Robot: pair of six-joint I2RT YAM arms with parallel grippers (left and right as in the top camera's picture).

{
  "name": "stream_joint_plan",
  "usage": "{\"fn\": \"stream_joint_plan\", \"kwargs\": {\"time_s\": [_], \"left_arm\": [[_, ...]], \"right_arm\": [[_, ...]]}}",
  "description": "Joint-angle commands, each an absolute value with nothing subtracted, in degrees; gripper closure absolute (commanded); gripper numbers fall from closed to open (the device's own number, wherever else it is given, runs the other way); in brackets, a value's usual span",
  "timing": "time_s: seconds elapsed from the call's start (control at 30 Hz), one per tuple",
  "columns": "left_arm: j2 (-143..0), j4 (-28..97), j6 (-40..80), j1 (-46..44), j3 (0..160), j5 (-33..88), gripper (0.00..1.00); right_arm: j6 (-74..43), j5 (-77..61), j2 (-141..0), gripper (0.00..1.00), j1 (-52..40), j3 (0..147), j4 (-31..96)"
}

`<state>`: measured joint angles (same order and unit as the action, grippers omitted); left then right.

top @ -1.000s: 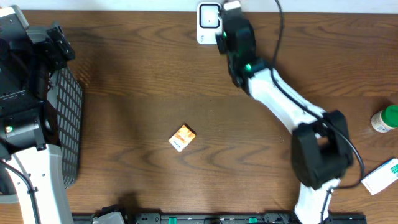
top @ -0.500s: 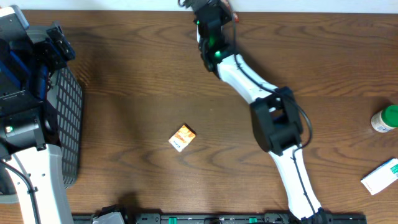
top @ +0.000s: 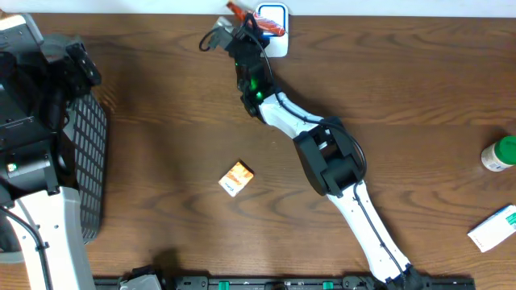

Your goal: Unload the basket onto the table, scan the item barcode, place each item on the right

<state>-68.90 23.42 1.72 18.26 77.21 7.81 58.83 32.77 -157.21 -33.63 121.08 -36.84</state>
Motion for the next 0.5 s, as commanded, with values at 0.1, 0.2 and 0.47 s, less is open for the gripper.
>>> {"fn": "stream_joint_plan", "kwargs": {"time_s": [0.1,0.2,0.47], "left_arm": [[-68.86,31.33,2.44,18.13,76.71,8.36,0.09],[-68.86,36.36,2.44,18.13,76.71,8.36,0.09],[-68.86,47.81,2.44,18.13,76.71,8.36,0.09]], "right_arm": [[66.83,30.98,-157.93,0.99,-32.29,122.26,-37.10],[66.94,33.10,-155.57,0.99,-32.36,122.19,-36.38],[56.14,48.64,-139.72,0.99,-32.21,122.08,-13.47]]}}
